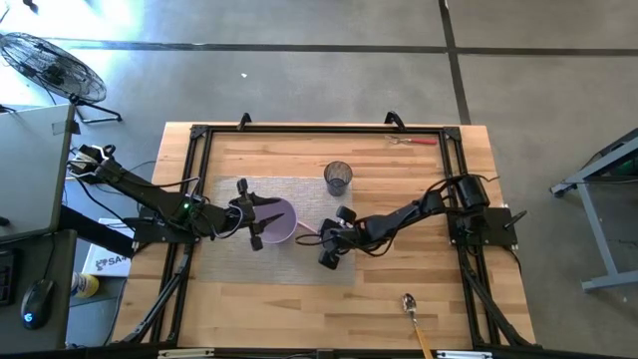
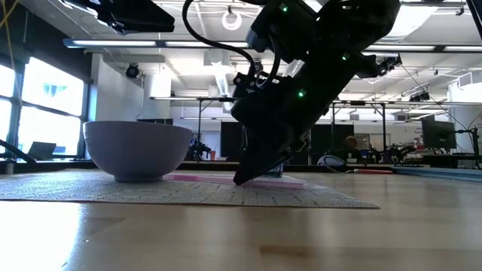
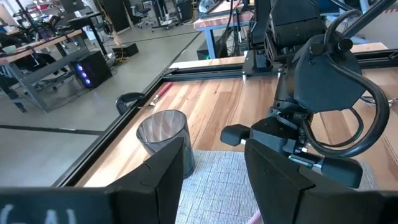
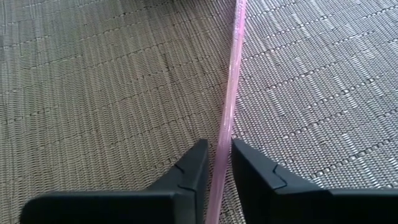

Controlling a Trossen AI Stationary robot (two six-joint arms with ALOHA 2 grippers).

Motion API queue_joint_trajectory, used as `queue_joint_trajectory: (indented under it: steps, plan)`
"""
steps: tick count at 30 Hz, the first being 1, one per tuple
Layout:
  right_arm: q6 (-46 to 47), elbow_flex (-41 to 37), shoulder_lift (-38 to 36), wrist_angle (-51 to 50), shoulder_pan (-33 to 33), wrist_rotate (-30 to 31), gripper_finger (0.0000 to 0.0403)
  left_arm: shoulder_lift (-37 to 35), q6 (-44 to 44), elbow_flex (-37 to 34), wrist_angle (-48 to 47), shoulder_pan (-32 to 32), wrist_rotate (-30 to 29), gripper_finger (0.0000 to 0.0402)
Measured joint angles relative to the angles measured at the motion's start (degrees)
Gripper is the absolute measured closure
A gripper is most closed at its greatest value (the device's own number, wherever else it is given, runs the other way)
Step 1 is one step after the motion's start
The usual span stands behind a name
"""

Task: Pick & Place Utensil
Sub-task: Put the pink straw into the blue glass on the gray mat

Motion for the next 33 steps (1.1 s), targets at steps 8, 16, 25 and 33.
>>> queue_joint_trajectory:
  steps: [8, 16, 25, 33]
  plan:
    - [0.00, -0.07, 0.00, -0.13, 0.00, 0.42, 0.0376, 0.00, 0.00, 0.00, 0.00, 0.00, 0.00, 0.0236]
    - [-0.13, -0.19, -1.54, -3.95, 0.03, 2.35, 0.0399, 0.00, -0.02, 0.00, 0.00, 0.00, -0.01, 0.0236]
    - [-5.20, -0.24, -14.34, -24.18, 0.76, 3.00, 0.0400, 0.02, -0.01, 0.00, -0.02, 0.00, -0.02, 0.0236]
    - [-25.68, -0.20, -32.35, -34.58, 1.75, 11.95, 0.0398, 0.02, -0.01, 0.00, 0.02, 0.00, 0.00, 0.0236]
